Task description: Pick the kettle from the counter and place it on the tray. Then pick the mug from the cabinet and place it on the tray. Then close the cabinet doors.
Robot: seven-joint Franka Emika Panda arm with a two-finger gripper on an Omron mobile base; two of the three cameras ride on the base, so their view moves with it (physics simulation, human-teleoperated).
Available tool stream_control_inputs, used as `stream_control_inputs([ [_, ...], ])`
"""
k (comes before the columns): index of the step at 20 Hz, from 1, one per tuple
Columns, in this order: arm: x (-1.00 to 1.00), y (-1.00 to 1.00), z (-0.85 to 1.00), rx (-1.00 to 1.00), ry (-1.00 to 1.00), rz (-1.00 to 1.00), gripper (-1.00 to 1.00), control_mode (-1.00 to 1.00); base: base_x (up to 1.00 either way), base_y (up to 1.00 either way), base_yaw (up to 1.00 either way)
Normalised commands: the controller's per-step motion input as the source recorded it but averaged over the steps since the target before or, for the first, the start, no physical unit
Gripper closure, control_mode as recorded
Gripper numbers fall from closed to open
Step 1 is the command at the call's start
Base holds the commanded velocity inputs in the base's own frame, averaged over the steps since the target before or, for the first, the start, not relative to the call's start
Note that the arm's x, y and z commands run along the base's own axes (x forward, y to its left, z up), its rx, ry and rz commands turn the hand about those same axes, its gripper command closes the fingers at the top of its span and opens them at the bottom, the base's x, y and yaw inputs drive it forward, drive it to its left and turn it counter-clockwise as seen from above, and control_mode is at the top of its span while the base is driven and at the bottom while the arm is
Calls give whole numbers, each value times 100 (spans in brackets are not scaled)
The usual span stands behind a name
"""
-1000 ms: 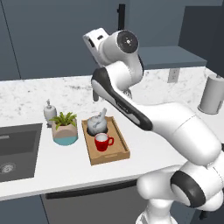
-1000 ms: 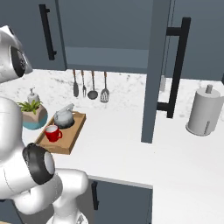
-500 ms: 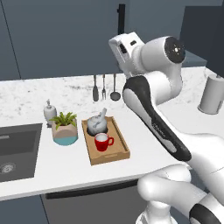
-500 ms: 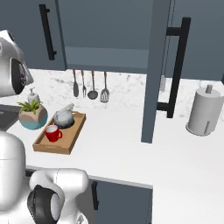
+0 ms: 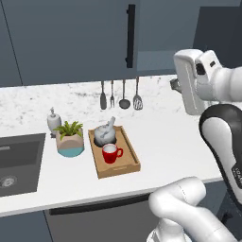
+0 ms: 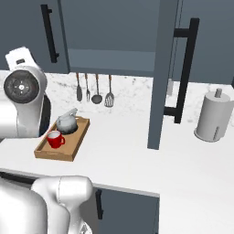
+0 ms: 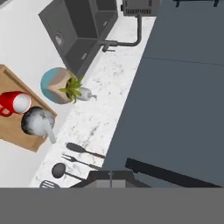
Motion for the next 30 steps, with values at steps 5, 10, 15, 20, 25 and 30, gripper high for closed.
stream_control_inputs([
  [5,-77,-90,0,4,-4,0,100,-100,0,0,0],
  [10,-79,-83,0,1,-6,-4,100,-100,0,0,0],
  [15,-33,-58,-3,0,-1,4,100,-100,0,0,0],
  [20,-60,-60,-1,3,-12,1,100,-100,0,0,0],
  [25,-53,-61,0,7,-12,-13,100,-100,0,0,0],
  [30,-49,-96,0,19,3,-6,100,-100,0,0,0],
])
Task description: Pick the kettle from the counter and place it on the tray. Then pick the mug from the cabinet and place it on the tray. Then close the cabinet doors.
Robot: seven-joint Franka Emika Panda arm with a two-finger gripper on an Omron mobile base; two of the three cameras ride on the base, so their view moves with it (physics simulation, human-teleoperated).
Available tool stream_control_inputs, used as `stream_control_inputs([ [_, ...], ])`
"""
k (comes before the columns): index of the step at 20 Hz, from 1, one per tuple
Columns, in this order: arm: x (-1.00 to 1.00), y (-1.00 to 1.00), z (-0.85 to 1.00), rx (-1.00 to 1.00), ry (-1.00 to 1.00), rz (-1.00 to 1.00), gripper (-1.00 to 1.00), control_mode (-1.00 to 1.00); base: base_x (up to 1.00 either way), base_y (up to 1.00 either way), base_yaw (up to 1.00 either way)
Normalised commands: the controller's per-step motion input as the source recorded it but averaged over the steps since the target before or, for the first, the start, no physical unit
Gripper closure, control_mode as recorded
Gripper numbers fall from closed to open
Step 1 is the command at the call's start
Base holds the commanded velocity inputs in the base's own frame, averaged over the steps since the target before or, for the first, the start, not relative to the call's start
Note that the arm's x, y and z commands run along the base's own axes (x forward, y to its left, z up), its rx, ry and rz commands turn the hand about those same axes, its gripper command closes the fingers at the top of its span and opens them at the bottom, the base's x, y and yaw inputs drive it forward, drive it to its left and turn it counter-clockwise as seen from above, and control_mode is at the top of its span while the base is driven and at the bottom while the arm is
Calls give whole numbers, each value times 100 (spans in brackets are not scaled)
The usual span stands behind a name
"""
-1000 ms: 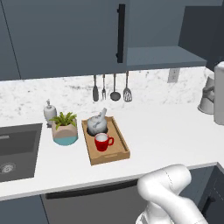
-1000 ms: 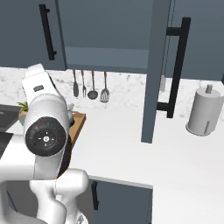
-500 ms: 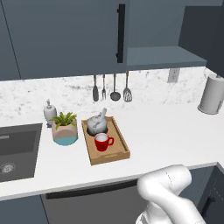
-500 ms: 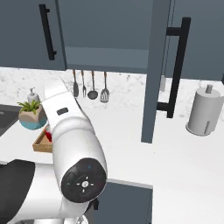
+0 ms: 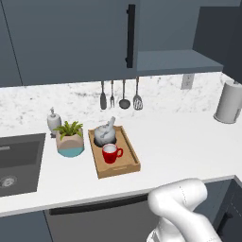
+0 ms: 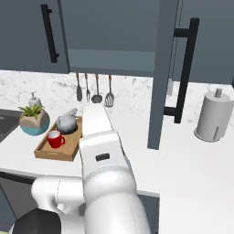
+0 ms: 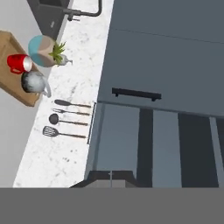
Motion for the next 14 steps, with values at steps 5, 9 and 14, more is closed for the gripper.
stream_control_inputs([
  [5,-50,-58,-4,17,-6,0,100,-100,0,0,0],
  [9,-13,-31,-16,7,-5,-5,100,-100,0,0,0],
  [14,43,-42,-41,8,1,-5,100,-100,0,0,0],
])
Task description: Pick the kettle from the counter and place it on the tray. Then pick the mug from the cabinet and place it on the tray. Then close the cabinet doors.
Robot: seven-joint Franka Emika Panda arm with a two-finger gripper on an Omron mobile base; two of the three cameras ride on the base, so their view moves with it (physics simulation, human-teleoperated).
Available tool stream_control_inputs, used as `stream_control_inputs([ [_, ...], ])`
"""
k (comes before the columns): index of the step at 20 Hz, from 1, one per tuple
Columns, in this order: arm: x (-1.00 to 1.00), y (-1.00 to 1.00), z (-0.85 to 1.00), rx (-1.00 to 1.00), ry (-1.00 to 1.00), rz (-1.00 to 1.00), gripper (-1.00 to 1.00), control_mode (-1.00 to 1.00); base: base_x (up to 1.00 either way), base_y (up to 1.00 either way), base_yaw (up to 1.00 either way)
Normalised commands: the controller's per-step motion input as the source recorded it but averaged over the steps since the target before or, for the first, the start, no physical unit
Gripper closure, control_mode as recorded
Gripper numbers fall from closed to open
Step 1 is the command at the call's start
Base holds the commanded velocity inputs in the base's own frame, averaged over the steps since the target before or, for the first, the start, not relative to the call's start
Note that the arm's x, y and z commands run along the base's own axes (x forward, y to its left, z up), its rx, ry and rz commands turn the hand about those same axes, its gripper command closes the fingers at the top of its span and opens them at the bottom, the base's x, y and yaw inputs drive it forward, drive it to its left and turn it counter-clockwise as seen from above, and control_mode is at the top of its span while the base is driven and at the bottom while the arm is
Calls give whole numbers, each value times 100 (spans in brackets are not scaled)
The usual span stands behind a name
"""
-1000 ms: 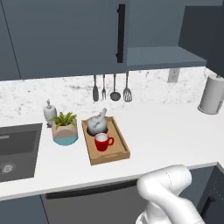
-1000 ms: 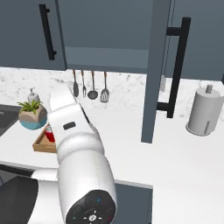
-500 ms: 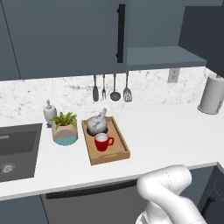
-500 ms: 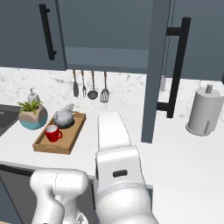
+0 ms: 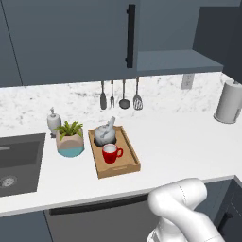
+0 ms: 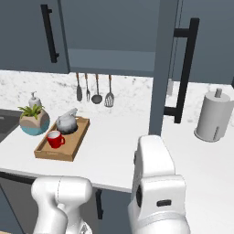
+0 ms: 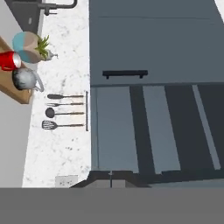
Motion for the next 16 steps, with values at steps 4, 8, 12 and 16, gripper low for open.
stream_control_inputs([
  [4,91,-89,-44,11,3,-3,100,-100,0,0,0],
  [8,100,-71,-23,17,8,0,100,-100,0,0,0],
  [12,100,-48,-18,19,2,0,100,-100,0,0,0],
  [16,63,5,8,19,-2,9,100,-100,0,0,0],
])
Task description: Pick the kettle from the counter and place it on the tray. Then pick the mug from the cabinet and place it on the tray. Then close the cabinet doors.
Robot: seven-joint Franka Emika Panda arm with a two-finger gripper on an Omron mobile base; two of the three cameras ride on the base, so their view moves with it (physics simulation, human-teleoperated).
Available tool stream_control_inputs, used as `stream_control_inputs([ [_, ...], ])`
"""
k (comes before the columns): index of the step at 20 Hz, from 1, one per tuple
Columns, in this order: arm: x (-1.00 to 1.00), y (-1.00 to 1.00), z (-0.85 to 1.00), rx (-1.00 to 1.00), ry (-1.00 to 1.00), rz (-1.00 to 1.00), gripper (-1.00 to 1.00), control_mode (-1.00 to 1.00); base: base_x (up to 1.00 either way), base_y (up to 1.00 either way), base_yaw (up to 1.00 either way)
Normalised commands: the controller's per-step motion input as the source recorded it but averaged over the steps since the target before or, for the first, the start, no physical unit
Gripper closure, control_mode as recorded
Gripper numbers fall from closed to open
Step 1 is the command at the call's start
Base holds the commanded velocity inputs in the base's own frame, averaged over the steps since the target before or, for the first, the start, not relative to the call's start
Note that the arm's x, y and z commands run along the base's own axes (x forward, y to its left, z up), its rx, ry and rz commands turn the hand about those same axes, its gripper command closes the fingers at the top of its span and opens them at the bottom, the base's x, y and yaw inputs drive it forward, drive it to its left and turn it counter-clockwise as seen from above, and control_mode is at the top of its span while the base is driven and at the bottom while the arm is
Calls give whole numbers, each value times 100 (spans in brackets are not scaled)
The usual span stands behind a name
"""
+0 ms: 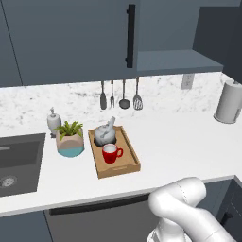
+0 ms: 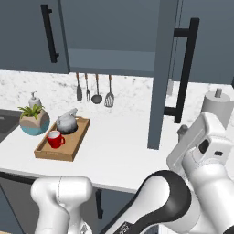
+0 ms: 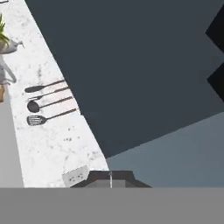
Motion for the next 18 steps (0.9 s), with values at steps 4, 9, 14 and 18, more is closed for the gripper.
stream_control_inputs([
  [4,13,78,39,5,-9,13,100,-100,0,0,0],
  [9,5,100,68,0,-17,9,100,-100,0,0,0],
  [14,23,100,65,-1,-21,4,100,-100,0,0,0],
  [18,67,100,17,-8,-2,-1,100,-100,0,0,0],
])
